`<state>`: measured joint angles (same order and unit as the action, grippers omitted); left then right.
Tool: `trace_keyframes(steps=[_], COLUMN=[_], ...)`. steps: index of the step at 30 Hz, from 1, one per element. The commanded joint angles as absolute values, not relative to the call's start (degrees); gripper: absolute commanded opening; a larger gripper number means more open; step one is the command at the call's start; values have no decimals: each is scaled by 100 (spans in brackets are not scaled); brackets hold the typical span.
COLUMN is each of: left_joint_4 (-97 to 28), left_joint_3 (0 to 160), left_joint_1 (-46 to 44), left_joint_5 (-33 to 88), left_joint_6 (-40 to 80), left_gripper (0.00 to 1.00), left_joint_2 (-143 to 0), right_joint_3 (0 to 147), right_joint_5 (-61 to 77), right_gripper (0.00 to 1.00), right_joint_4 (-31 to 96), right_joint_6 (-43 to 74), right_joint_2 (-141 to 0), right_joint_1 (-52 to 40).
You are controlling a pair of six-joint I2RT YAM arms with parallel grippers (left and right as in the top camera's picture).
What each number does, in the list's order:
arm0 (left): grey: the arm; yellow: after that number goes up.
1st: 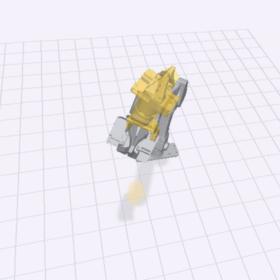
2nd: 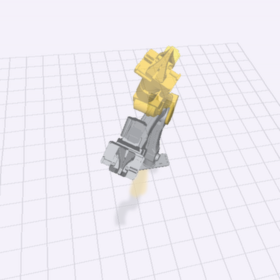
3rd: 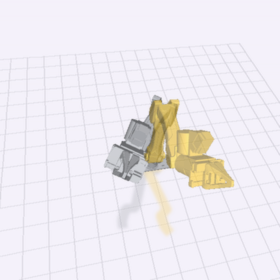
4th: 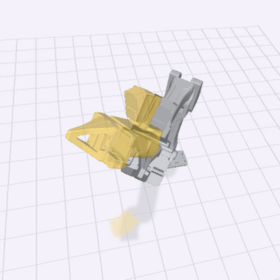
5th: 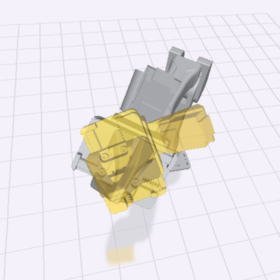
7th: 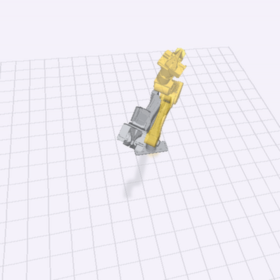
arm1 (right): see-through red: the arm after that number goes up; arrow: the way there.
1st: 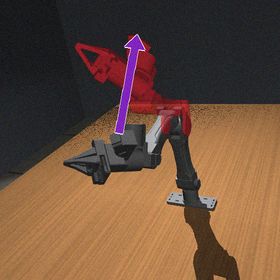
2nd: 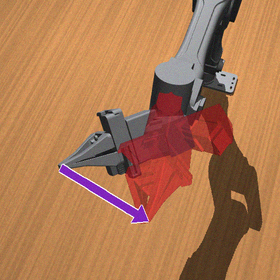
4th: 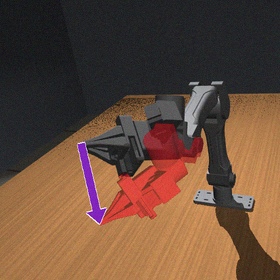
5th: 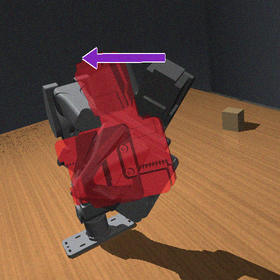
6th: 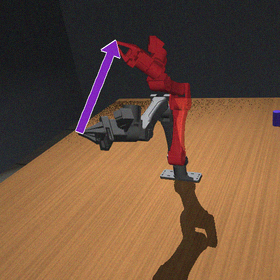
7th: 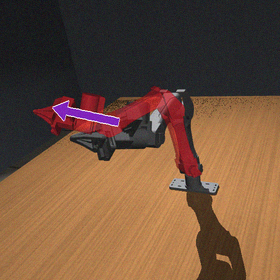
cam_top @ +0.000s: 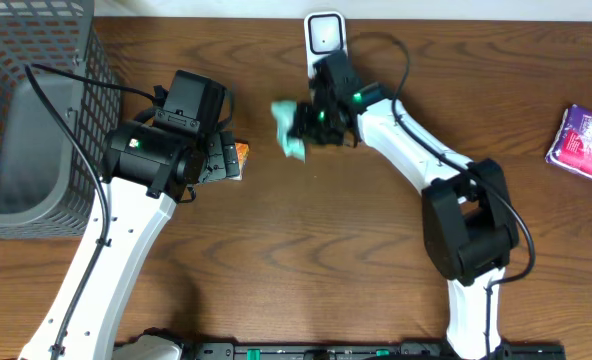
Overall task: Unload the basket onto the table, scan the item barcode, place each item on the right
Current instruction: 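Lift the wipes pack up to the scanner face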
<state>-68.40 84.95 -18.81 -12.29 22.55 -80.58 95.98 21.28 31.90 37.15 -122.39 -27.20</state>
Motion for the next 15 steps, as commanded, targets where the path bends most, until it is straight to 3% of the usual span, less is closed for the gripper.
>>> trace_keyframes(steps=[1, 7, 15], left_joint_4=[-6855, -6855, -6855], left_joint_3=[8541, 8541, 8541], left_joint_1=[-1850, -1850, -1850], left_joint_5=[-1243, -1243, -1243], left_joint_6=[2305, 2305, 2305], left_gripper=[98, 98, 98], left_joint_2=[-8027, -8027, -8027], right_joint_3=[9780, 9780, 9780], right_joint_5=[526, -1129, -814], right_gripper=[1, 1, 1], right_joint_4=[2512, 1649, 504], right_joint_6=[3450, 3439, 3562], right_joint_2=[-11948, -11968, -12184], right_joint_1=[-2720, -2720, -2576])
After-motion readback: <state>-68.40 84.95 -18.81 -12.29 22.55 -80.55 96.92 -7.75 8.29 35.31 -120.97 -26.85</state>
